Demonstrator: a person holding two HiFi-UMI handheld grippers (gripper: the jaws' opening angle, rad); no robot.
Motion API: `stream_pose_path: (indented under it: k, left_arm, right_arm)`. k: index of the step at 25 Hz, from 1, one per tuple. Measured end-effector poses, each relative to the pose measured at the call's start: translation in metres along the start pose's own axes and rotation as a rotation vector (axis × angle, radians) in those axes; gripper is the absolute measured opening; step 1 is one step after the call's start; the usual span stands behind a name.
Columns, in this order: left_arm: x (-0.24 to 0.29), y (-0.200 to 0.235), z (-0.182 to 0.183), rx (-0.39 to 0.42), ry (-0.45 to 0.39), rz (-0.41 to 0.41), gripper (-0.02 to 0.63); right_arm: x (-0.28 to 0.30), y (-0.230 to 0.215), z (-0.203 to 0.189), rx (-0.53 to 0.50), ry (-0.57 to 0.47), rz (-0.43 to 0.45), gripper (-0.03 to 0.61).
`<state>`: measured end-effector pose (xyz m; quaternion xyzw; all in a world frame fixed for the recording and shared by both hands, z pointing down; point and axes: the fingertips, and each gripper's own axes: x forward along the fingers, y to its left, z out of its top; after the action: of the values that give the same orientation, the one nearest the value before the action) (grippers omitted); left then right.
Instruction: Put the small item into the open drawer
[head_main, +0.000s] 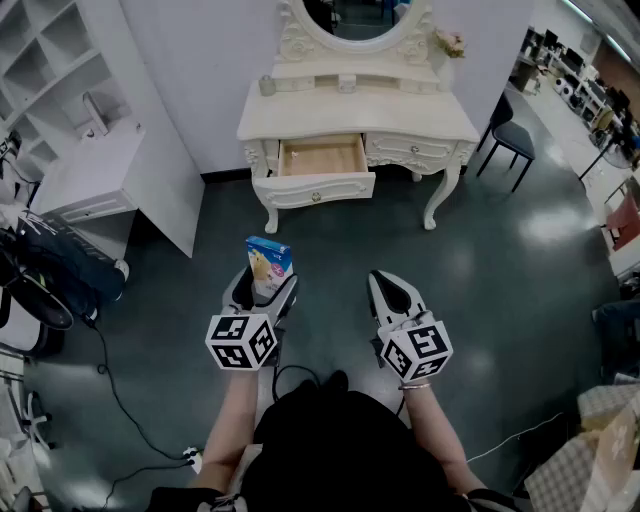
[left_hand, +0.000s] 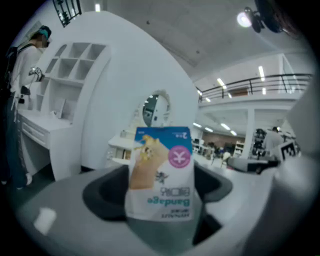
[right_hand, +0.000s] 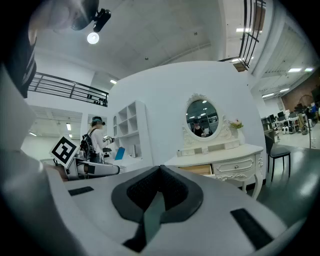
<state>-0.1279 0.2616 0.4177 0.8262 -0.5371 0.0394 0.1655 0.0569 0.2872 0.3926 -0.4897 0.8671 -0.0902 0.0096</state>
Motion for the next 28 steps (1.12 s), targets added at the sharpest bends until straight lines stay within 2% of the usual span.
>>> stream_pose_path:
  k: [7,12,17,28]
  left_arm:
    - [0.003,-0.016,0.001,0.003,-0.006,-0.002,0.405]
    - [0.002,-0.016,0.001,-0.009,-0.006,0.015,0.405]
    - [0.006,-0.011,0.002,0.017,0.017,0.035,0.405]
    - [0.066,0.008,0.016,0.018,0.022,0.021,0.405]
  right_arm:
    - [-0.011,-0.013,0.001,0.018,-0.014,0.021,0.005]
    - [-0.010,-0.020,-0.002,0.029,-0.007,0.034,0.005]
    - [-0.006,-0.027,-0.008,0.058,0.013,0.033,0.005]
    - [0.034,-0.062,-0.011,0.084,0.035,0.002,0.005]
